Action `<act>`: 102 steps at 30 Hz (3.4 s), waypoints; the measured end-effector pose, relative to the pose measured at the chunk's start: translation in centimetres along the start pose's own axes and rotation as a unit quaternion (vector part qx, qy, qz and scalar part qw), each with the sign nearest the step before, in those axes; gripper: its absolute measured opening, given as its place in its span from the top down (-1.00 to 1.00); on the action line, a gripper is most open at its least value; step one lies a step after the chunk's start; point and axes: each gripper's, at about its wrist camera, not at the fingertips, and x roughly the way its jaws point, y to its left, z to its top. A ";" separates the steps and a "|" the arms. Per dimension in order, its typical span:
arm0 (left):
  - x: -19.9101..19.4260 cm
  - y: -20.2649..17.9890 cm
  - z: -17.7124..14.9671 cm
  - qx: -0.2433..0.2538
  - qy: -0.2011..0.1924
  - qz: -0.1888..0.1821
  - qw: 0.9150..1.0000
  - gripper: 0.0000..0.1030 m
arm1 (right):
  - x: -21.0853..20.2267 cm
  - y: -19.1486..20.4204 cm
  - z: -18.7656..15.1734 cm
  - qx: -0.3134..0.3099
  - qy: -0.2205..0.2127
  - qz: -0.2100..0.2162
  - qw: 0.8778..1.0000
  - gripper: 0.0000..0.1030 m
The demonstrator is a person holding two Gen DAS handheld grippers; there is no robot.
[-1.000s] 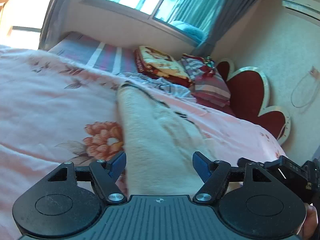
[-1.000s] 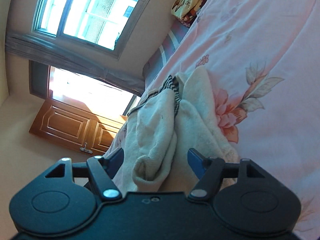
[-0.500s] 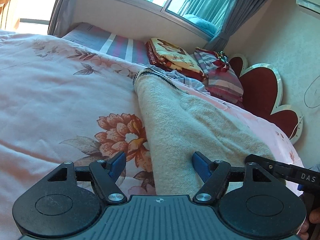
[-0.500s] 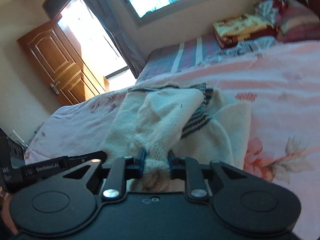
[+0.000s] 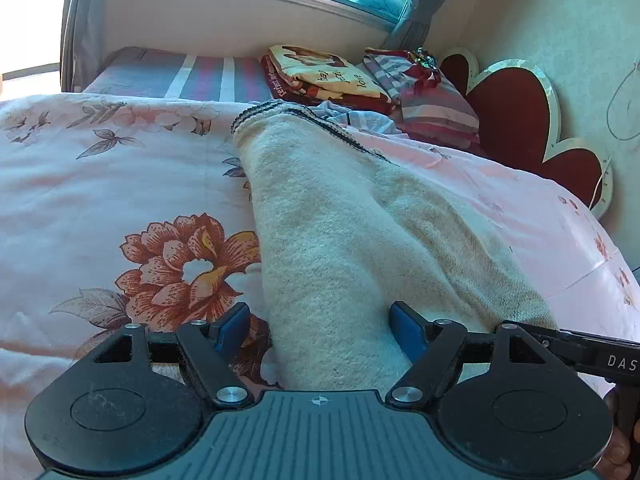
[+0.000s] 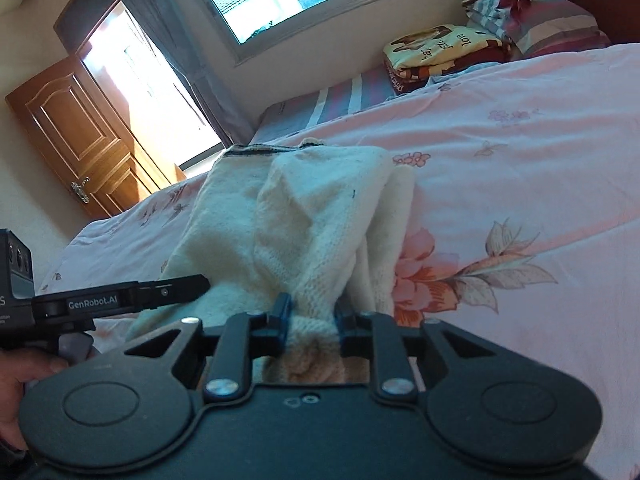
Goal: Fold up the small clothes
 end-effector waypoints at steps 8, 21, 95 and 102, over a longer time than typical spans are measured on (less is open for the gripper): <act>-0.3 1.8 3.4 0.007 -0.029 0.010 1.000 -0.49 | 2.1 -4.4 4.6 0.107 -0.033 0.027 0.993 0.05; 3.7 0.1 2.4 0.025 0.007 0.008 1.000 -0.49 | 2.5 -4.2 2.1 0.019 -0.051 -0.045 0.997 0.84; 2.8 4.9 0.3 -0.121 0.099 -0.176 0.972 -0.49 | 2.5 -10.3 3.7 0.166 0.100 0.109 0.975 -0.43; 4.6 4.5 0.1 -0.120 0.097 -0.187 0.970 -0.40 | 4.6 -9.0 4.4 0.145 0.140 0.133 0.970 -0.26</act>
